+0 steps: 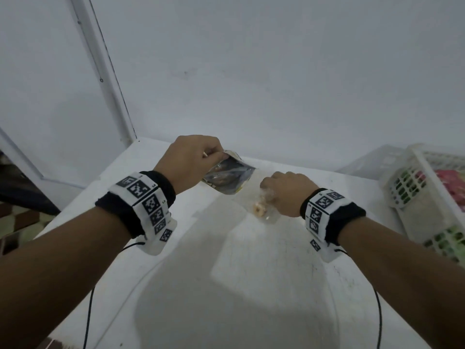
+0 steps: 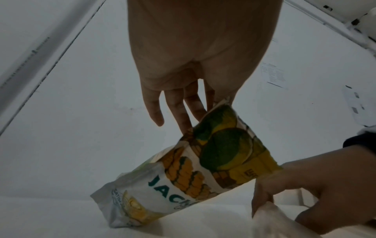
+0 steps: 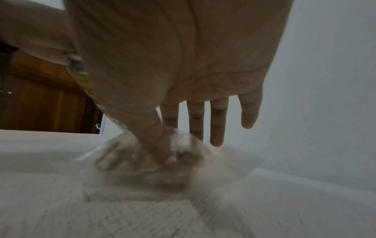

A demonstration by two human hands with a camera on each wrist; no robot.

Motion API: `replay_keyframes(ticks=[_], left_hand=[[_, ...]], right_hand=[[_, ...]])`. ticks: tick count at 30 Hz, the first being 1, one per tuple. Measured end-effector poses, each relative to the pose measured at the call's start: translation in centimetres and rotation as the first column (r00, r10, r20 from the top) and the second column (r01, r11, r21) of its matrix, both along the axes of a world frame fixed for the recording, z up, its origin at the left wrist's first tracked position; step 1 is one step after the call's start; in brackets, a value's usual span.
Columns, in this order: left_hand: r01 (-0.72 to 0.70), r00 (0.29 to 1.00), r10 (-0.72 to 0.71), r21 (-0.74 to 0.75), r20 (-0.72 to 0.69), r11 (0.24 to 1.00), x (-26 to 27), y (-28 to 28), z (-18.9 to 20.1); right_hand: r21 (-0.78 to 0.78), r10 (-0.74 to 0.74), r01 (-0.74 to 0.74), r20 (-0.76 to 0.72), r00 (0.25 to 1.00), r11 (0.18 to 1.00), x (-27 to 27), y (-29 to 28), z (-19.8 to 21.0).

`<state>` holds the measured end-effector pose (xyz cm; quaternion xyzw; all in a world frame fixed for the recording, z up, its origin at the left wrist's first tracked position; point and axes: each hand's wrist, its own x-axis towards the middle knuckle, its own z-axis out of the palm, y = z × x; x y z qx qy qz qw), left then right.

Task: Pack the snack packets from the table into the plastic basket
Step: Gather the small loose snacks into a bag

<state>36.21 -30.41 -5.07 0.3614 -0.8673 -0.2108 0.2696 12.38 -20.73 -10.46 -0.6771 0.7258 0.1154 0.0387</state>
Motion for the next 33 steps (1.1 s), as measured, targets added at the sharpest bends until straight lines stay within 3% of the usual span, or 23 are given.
replay_keyframes(ticks=[4, 8, 11, 16, 19, 21, 26, 33], left_hand=[[0.015, 1.000, -0.015, 0.024, -0.005, 1.000, -0.2, 0.0, -0.2], [0.024, 1.000, -0.024, 0.019, -0.004, 1.000, -0.7, 0.3, -0.5], [0.003, 1.000, -0.004, -0.013, -0.008, 1.000, -1.1, 0.4, -0.8], [-0.035, 0.999, 0.035, -0.022, 0.004, 0.999, -1.8, -0.1, -0.9], [-0.055, 0.998, 0.055, 0.010, 0.004, 0.998, -2.3, -0.1, -0.7], [-0.061, 0.998, 0.061, 0.032, 0.011, 0.998, -2.6, 0.1, -0.6], [-0.027, 0.999, 0.024, 0.080, 0.045, 0.996, -3.0, 0.8, -0.6], [-0.021, 0.988, 0.013, 0.048, 0.156, 0.999, -2.6, 1.5, -0.6]], right_hand=[[0.040, -0.059, 0.062, -0.067, 0.996, 0.997, 0.1, 1.1, 0.1], [-0.024, -0.146, 0.151, 0.137, 0.980, 0.988, 0.6, 2.9, 0.1], [-0.203, -0.167, 0.221, 0.252, 0.953, 0.954, 1.2, 4.5, 0.9], [-0.341, -0.175, 0.412, 0.552, 0.816, 0.845, 1.8, 7.7, 3.4], [-0.421, -0.104, 0.456, 0.636, 0.765, 0.784, 2.5, 9.4, 4.0], [-0.424, -0.027, 0.450, 0.703, 0.711, 0.786, 3.0, 9.9, 4.2], [-0.377, 0.041, 0.361, 0.737, 0.674, 0.853, 5.4, 9.0, 4.0], [-0.278, -0.122, 0.406, 0.677, 0.726, 0.870, 7.0, 6.5, 3.2]])
